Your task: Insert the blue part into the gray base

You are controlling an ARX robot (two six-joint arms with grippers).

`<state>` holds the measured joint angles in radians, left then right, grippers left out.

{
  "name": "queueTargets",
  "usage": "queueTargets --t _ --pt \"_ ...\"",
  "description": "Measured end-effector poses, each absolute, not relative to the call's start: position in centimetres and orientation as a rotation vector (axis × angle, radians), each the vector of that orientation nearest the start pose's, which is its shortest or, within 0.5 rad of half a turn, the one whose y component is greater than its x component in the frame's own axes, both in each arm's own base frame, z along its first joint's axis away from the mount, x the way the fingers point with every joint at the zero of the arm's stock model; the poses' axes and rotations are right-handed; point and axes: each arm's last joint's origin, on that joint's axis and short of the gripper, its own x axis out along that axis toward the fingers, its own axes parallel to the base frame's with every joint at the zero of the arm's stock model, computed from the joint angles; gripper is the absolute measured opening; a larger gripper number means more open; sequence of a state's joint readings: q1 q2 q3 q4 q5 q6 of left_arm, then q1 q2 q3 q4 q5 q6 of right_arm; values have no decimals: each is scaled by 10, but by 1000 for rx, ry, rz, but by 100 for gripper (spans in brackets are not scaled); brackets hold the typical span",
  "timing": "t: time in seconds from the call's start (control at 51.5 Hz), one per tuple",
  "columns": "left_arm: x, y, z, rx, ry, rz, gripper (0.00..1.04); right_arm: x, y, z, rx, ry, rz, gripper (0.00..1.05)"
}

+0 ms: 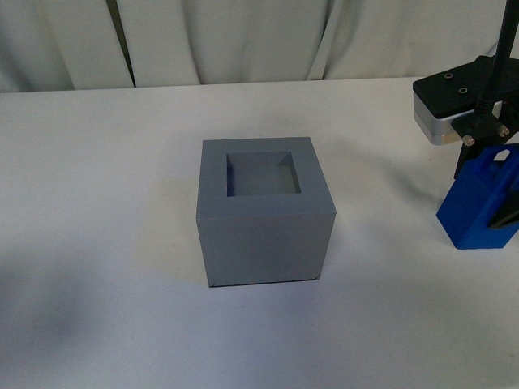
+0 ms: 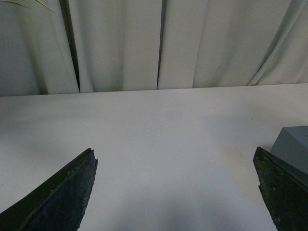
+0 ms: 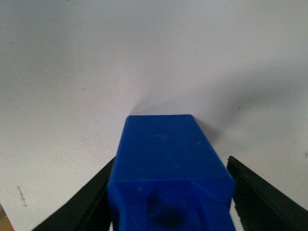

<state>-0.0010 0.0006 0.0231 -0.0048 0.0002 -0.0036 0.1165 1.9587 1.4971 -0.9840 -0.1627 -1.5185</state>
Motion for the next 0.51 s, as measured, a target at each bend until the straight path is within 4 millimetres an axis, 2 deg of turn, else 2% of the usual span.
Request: queueTargets --t 0.097,0.155,0.33,0.505 --pt "96 0 171 -4 -18 -1 99 374 49 197 -1178 967 1264 50" --pt "96 0 171 -4 -18 -1 99 374 49 199 -1169 964 1270 47" --pt "96 0 171 -4 -18 -1 99 376 51 208 -1144 940 1281 47" --pt "96 0 171 -4 -18 -1 99 381 65 237 -1111 878 1289 47"
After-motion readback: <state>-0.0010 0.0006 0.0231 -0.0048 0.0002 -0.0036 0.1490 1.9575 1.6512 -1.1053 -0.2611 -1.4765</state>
